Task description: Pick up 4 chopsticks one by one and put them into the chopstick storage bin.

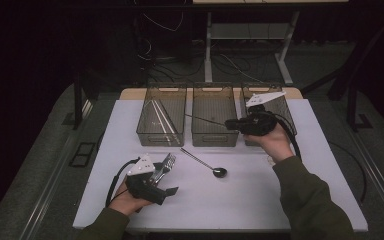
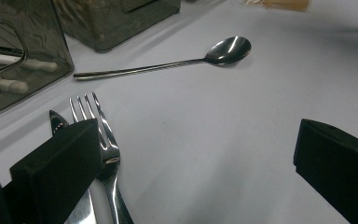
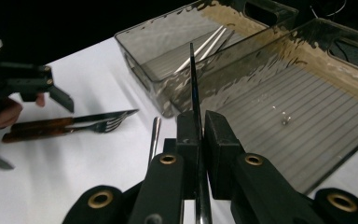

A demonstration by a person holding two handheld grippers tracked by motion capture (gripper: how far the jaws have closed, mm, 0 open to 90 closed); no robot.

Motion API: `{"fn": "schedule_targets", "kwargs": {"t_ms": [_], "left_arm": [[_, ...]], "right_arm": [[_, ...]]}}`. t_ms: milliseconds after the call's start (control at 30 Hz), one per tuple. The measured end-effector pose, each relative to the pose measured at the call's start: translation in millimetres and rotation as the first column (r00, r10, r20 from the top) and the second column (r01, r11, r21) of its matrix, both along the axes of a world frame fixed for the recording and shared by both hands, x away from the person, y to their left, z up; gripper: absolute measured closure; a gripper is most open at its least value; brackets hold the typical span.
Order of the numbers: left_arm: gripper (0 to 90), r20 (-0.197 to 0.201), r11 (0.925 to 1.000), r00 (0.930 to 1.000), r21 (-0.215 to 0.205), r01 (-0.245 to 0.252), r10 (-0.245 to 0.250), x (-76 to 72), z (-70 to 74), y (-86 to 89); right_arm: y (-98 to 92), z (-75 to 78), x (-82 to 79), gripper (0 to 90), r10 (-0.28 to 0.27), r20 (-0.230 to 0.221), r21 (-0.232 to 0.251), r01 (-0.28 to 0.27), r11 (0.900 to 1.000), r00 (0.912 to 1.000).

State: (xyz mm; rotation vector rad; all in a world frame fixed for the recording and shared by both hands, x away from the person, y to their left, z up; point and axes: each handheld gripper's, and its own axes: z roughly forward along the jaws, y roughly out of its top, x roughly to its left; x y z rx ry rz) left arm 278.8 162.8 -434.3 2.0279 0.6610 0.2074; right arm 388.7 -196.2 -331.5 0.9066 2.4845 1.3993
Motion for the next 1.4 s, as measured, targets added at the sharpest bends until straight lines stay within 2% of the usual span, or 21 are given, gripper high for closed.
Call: {"fn": "schedule_targets", "kwargs": {"t_ms": [300,533,600,833,1033,1133,1400], "left_arm": [[0.0,0.008,0.9998,1.0000,0.017,0.005,-0.005,-0.1,0.9,0.1],[0.0,0.008,1.0000,1.0000,0.003,0.005,-0.005,-0.5,1.0,-1.0],[0.0,0.007,1.0000,1.0000,0.001,0.006,-0.006,-0.7,1.2,-1.0],[0.0,0.012,0.9999,0.9999,-0.004,0.011,-0.011,-0.7,1.8,-1.1],[0.0,0.015,0.9998,0.9997,0.005,0.019,-0.019,-0.3,2.8,-0.2],[0.0,0.013,0.9999,0.9998,-0.008,0.015,-0.015,-0.6,2.7,-0.7],[0.0,0.016,0.9998,0.9997,-0.006,0.017,-0.017,-0.7,2.7,-1.0]], "right_arm": [[27.8,4.9,19.3,84.9,-0.018,-0.001,-0.016,0.018,1.000,0.9998],[54.1,6.0,32.7,84.9,-0.035,0.003,-0.034,0.035,0.999,0.9994],[62.3,5.0,37.0,84.8,-0.038,0.007,-0.042,0.038,0.998,0.9992],[85.8,-0.7,51.6,84.8,-0.085,-0.019,-0.058,0.084,0.995,0.9962],[102.9,-6.7,64.2,84.8,-0.079,-0.025,-0.057,0.078,0.995,0.9965],[113.0,-9.2,70.8,84.8,-0.085,-0.033,-0.064,0.083,0.995,0.9958],[141.4,-15.4,85.5,84.8,-0.101,-0.037,-0.102,0.097,0.990,0.9942]]}}
